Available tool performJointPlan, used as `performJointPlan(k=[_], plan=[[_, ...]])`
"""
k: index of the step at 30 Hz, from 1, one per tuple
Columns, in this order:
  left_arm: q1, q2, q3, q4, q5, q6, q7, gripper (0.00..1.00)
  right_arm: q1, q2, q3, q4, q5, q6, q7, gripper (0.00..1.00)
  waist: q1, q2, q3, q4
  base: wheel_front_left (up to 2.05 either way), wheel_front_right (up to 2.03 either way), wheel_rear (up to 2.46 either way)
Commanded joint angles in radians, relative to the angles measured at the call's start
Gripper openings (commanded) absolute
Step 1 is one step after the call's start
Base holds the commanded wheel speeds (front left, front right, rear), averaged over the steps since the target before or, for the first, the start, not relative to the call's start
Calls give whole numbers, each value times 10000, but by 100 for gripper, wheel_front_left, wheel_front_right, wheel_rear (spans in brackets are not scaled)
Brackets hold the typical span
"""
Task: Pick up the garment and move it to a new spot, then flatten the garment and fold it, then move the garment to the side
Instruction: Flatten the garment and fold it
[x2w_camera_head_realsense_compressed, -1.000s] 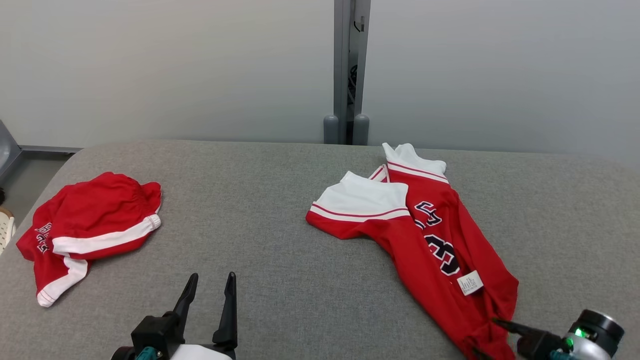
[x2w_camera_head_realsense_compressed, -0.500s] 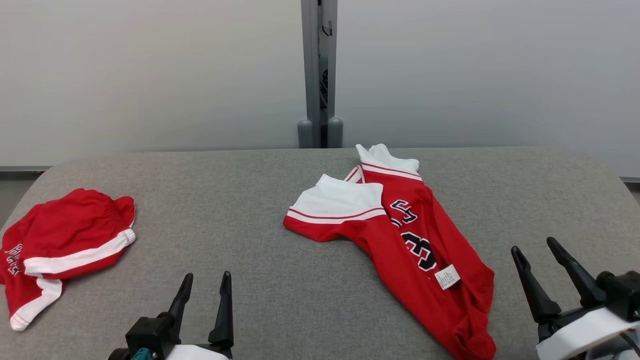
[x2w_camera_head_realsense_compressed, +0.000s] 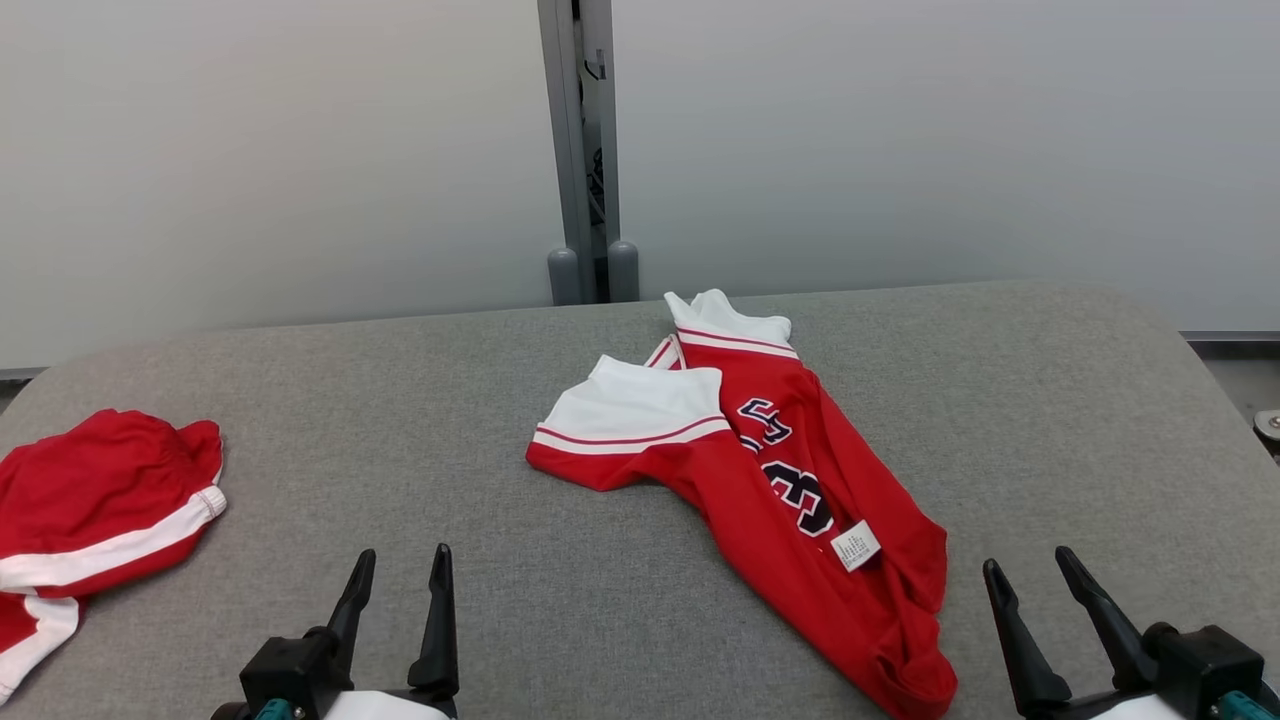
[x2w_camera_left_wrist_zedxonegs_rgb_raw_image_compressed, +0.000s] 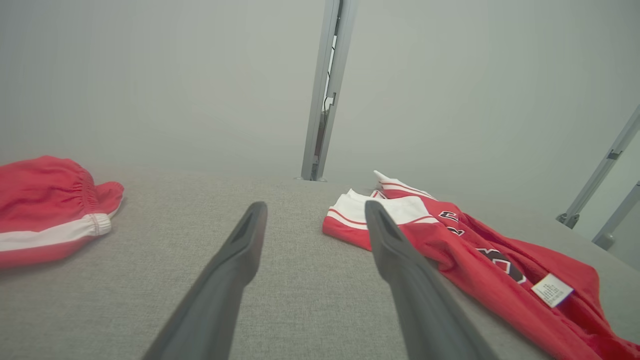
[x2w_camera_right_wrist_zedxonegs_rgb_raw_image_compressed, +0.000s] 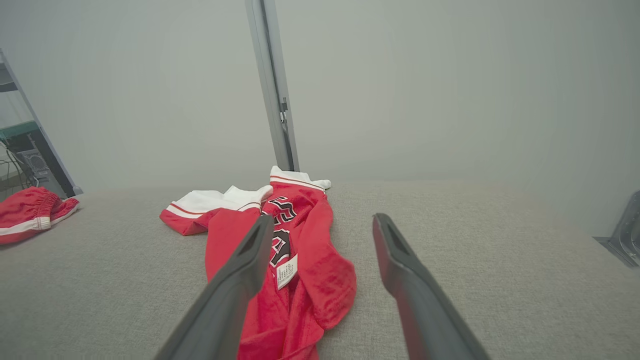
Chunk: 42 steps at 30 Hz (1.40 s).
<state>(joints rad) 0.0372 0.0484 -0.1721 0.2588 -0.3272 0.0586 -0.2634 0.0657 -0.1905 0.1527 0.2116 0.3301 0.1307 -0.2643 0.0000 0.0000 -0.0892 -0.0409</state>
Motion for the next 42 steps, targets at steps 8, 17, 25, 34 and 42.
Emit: performJointPlan(k=[8,17,25,34,42], plan=[[-23,35,-57,-39,-68,28,-10,100,-88,-11,221,230,-362,2,-7,100,0,0,-14,33,0,0,0],[45,37,-204,93,-23,-63,-10,100,-223,150,1641,1394,-1385,2,-9,100,0,0,169,339,0,0,0],[8,36,-171,174,86,-122,-10,100,-563,319,1970,2134,-1266,2,-7,100,0,0,283,618,0,0,0],[-36,37,-102,77,52,-61,-10,100,-669,362,1943,2435,-1140,2,-9,15,0,0,360,721,0,0,0],[-125,36,-22,-4,-38,-22,-10,100,-756,258,1808,2139,-972,2,-9,0,0,0,412,588,0,0,0]])
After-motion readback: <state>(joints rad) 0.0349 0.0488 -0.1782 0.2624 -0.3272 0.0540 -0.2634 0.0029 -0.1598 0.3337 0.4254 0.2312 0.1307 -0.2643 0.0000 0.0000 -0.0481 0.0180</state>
